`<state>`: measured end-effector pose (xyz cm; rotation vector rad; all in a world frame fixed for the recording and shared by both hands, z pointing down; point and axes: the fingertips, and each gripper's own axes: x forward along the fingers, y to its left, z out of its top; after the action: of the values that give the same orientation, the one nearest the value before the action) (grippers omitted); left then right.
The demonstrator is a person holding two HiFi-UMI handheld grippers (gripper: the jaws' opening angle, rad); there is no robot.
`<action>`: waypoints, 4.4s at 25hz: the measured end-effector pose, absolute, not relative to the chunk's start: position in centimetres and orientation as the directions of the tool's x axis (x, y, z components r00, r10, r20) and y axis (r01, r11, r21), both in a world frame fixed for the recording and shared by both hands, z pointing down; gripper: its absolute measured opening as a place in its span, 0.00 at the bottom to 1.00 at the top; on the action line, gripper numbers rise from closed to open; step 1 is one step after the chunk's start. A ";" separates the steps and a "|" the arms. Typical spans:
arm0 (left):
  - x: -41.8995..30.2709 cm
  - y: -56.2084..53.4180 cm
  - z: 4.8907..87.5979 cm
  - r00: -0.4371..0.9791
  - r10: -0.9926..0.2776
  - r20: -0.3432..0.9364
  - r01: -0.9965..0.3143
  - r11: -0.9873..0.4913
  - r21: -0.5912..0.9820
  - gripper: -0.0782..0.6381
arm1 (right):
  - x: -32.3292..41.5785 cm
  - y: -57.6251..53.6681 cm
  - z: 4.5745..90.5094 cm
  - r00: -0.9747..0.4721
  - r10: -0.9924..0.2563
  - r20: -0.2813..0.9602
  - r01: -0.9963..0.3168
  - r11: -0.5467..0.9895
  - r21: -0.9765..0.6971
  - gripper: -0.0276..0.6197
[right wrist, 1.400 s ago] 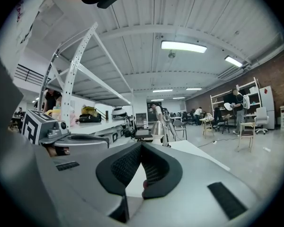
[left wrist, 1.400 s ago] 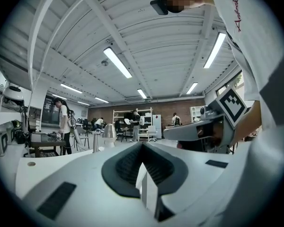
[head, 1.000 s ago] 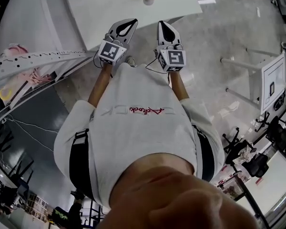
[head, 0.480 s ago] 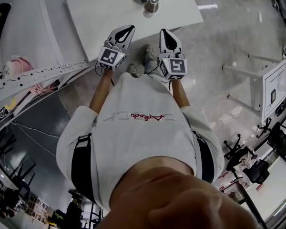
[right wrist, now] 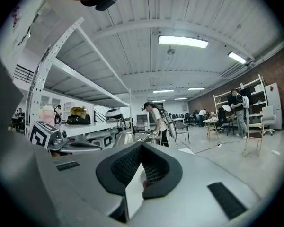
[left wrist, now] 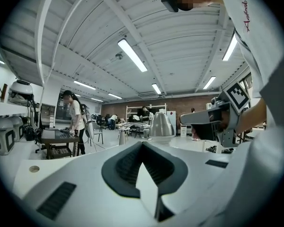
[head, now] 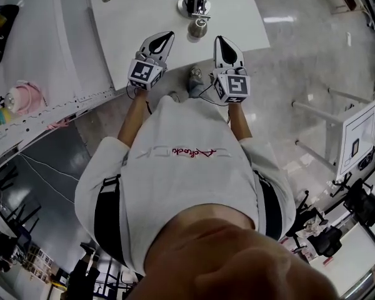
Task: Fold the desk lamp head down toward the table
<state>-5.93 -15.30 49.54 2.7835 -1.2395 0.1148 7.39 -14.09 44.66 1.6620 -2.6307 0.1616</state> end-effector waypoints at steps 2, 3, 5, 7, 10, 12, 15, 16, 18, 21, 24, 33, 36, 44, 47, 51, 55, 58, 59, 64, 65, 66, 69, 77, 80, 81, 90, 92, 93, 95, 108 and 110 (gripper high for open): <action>-5.9 -16.4 49.7 0.661 -0.742 0.109 -0.749 -0.660 0.050 0.13 | 7.5 -15.2 44.5 -0.436 -0.897 0.072 -0.899 0.431 -0.071 0.06; -5.9 -16.9 49.7 0.659 -0.744 0.110 -0.751 -0.658 0.049 0.13 | 7.6 -15.7 44.5 -0.435 -0.898 0.071 -0.900 0.430 -0.072 0.06; -5.9 -17.7 49.9 0.657 -0.745 0.115 -0.752 -0.657 0.047 0.13 | 7.9 -16.5 44.6 -0.430 -0.900 0.070 -0.902 0.426 -0.074 0.06; -5.8 -18.5 50.1 0.656 -0.745 0.119 -0.753 -0.656 0.045 0.13 | 8.2 -17.3 44.7 -0.424 -0.903 0.068 -0.905 0.418 -0.079 0.06; -5.6 -19.7 50.4 0.658 -0.743 0.125 -0.752 -0.658 0.043 0.13 | 8.5 -18.4 44.7 -0.422 -0.904 0.065 -0.906 0.416 -0.080 0.06; -5.5 -20.2 50.9 0.661 -0.739 0.134 -0.748 -0.662 0.042 0.13 | 8.6 -18.8 45.0 -0.420 -0.905 0.071 -0.907 0.414 -0.082 0.06; -5.5 -20.6 52.0 0.663 -0.733 0.153 -0.745 -0.666 0.039 0.13 | 8.6 -19.1 45.5 -0.419 -0.904 0.087 -0.907 0.412 -0.088 0.06; -5.5 -20.8 52.3 0.664 -0.732 0.154 -0.744 -0.667 0.036 0.13 | 8.7 -19.1 45.7 -0.419 -0.903 0.094 -0.907 0.412 -0.090 0.06; -5.4 -21.1 52.7 0.663 -0.732 0.155 -0.744 -0.668 0.030 0.13 | 8.9 -19.2 46.2 -0.416 -0.903 0.109 -0.908 0.407 -0.094 0.06; -5.3 -21.4 53.4 0.666 -0.727 0.165 -0.741 -0.670 0.037 0.25 | 9.4 -19.2 47.0 -0.408 -0.903 0.130 -0.912 0.398 -0.101 0.06; -5.6 -21.8 54.6 0.667 -0.723 0.177 -0.741 -0.670 0.056 0.28 | 9.4 -19.2 47.8 -0.406 -0.901 0.152 -0.913 0.393 -0.108 0.06; -5.9 -23.1 56.8 0.675 -0.703 0.223 -0.732 -0.676 0.082 0.45 | 10.7 -18.4 49.6 -0.376 -0.903 0.208 -0.926 0.357 -0.126 0.06; -5.5 -23.7 57.1 0.685 -0.692 0.229 -0.722 -0.687 0.084 0.46 | 11.0 -18.3 49.8 -0.376 -0.901 0.216 -0.926 0.356 -0.126 0.06; -2.6 -27.7 57.5 0.726 -0.652 0.217 -0.680 -0.728 0.087 0.46 | 11.3 -18.6 50.2 -0.377 -0.898 0.228 -0.925 0.356 -0.129 0.06; -1.1 -29.8 57.3 0.742 -0.637 0.209 -0.662 -0.745 0.080 0.45 | 11.2 -18.9 50.1 -0.383 -0.895 0.228 -0.923 0.362 -0.127 0.06; 0.4 -32.5 56.8 0.755 -0.627 0.191 -0.648 -0.758 0.076 0.46 | 10.8 -18.9 50.2 -0.391 -0.892 0.227 -0.920 0.371 -0.128 0.06; 1.6 -34.7 56.3 0.767 -0.617 0.177 -0.636 -0.768 0.077 0.46 | 10.6 -18.8 50.4 -0.396 -0.889 0.228 -0.918 0.376 -0.128 0.06; 2.7 -35.6 55.8 0.779 -0.601 0.177 -0.619 -0.783 0.064 0.45 | 10.6 -18.8 50.1 -0.402 -0.888 0.224 -0.915 0.383 -0.128 0.06; 2.9 -35.7 55.7 0.783 -0.596 0.177 -0.613 -0.787 0.061 0.45 | 10.6 -18.8 50.0 -0.403 -0.887 0.224 -0.915 0.384 -0.127 0.06; 4.1 -36.3 55.2 0.790 -0.590 0.170 -0.604 -0.796 0.044 0.43 | 10.7 -19.1 49.7 -0.415 -0.883 0.219 -0.910 0.396 -0.125 0.06; 4.2 -36.3 55.1 0.788 -0.593 0.168 -0.606 -0.794 0.038 0.40 | 10.6 -19.1 49.7 -0.419 -0.881 0.218 -0.908 0.401 -0.124 0.06; 4.2 -36.5 55.0 0.784 -0.598 0.167 -0.611 -0.791 0.033 0.38 | 10.5 -19.2 49.6 -0.423 -0.880 0.216 -0.906 0.405 -0.124 0.06; 4.2 -36.8 54.9 0.777 -0.607 0.166 -0.618 -0.786 0.022 0.32 | 10.4 -19.5 49.4 -0.431 -0.877 0.211 -0.902 0.414 -0.124 0.06; 4.1 -36.9 54.8 0.786 -0.595 0.170 -0.607 -0.794 0.029 0.32 | 8.6 -20.2 48.5 -0.482 -0.849 0.218 -0.850 0.513 0.118 0.06; 4.0 -36.9 54.8 0.787 -0.593 0.169 -0.606 -0.795 0.033 0.32 | 7.4 -20.5 48.2 -0.511 -0.831 0.221 -0.725 0.554 0.409 0.06; 4.0 -36.8 54.9 0.788 -0.591 0.171 -0.604 -0.796 0.035 0.32 | 7.1 -20.6 48.2 -0.522 -0.824 0.221 -0.666 0.555 0.498 0.06; 4.1 -36.8 55.0 0.793 -0.584 0.176 -0.598 -0.801 0.036 0.32 | 4.8 -21.1 49.0 -0.665 -0.721 0.195 -0.112 0.355 0.928 0.06; 4.1 -36.7 54.9 0.794 -0.583 0.173 -0.596 -0.802 0.036 0.32 | 4.7 -21.4 49.3 -0.682 -0.701 0.206 -0.072 0.345 0.936 0.06; 4.1 -36.7 54.9 0.794 -0.583 0.173 -0.596 -0.802 0.037 0.32 | 4.6 -21.6 49.4 -0.688 -0.694 0.211 -0.060 0.345 0.937 0.06; 4.1 -36.6 54.9 0.792 -0.584 0.177 -0.599 -0.800 0.038 0.32 | 4.4 -21.9 49.4 -0.699 -0.684 0.211 -0.050 0.340 0.939 0.06; 4.2 -36.7 55.1 0.793 -0.581 0.186 -0.597 -0.801 0.044 0.32 | 2.7 -23.8 49.4 -0.741 -0.636 0.218 -0.029 0.354 0.935 0.42; 4.2 -36.7 55.0 0.792 -0.582 0.185 -0.598 -0.800 0.045 0.32 | 2.2 -23.8 49.4 -0.753 -0.620 0.221 -0.009 0.346 0.938 0.43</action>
<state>4.20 -36.71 55.02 2.8778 -0.9499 0.2477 2.16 -23.83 49.37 0.5472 -2.0556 -1.4275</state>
